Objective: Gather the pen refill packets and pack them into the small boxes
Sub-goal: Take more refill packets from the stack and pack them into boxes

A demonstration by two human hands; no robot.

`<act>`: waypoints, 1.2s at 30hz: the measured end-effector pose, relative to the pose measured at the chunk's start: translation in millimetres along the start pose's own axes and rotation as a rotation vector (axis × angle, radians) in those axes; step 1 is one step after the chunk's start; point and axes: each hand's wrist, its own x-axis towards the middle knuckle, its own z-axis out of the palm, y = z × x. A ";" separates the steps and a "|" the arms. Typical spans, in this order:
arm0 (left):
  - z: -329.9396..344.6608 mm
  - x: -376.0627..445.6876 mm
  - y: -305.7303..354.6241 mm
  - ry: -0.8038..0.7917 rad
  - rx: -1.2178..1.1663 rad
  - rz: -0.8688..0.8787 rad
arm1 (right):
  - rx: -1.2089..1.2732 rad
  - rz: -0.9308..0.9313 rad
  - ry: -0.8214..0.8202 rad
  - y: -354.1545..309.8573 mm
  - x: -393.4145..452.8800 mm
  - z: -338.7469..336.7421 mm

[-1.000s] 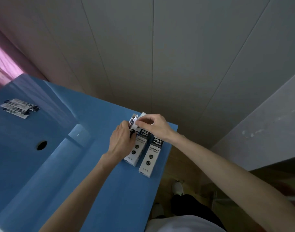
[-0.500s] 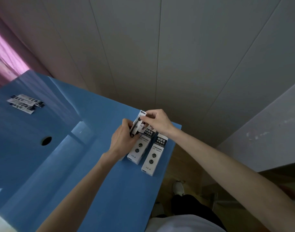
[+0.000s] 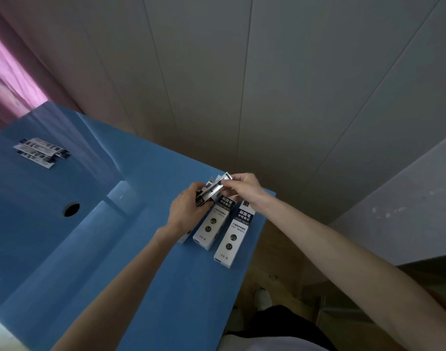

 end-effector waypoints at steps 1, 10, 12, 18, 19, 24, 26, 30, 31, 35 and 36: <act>0.6 0.8 -1.8 -0.016 0.019 -0.006 | 0.004 0.006 0.005 0.5 1.0 -0.7; 3.9 -0.4 -11.8 -0.085 0.150 -0.117 | 0.144 0.063 0.100 12.8 -1.4 -29.3; 3.8 -3.4 -12.2 -0.090 0.173 -0.146 | 0.185 0.080 0.120 15.4 -1.4 -31.3; -5.2 -15.4 -13.2 0.009 0.078 -0.176 | 0.299 0.062 0.135 15.3 -5.2 -40.6; -7.3 -17.7 -14.9 0.035 0.071 -0.178 | 0.304 0.033 0.159 12.7 -6.0 -43.0; -18.3 -27.5 -22.1 0.160 0.018 -0.170 | 0.350 -0.100 0.287 -7.1 -7.2 -62.3; -22.1 -29.3 -23.6 0.195 -0.010 -0.168 | 0.375 -0.130 0.288 -16.1 -6.4 -67.3; -27.4 -32.2 -22.1 0.225 -0.040 -0.132 | 0.489 -0.137 0.198 -31.7 -9.2 -61.6; -28.8 -32.9 -20.9 0.219 -0.035 -0.118 | 0.511 -0.121 0.150 -34.5 -11.3 -56.7; -30.0 -37.6 -16.7 0.170 0.035 -0.030 | 0.399 -0.058 -0.028 -37.0 -13.5 -29.7; -29.9 -38.8 -15.7 0.166 0.040 -0.024 | 0.364 -0.051 -0.055 -37.8 -14.3 -22.2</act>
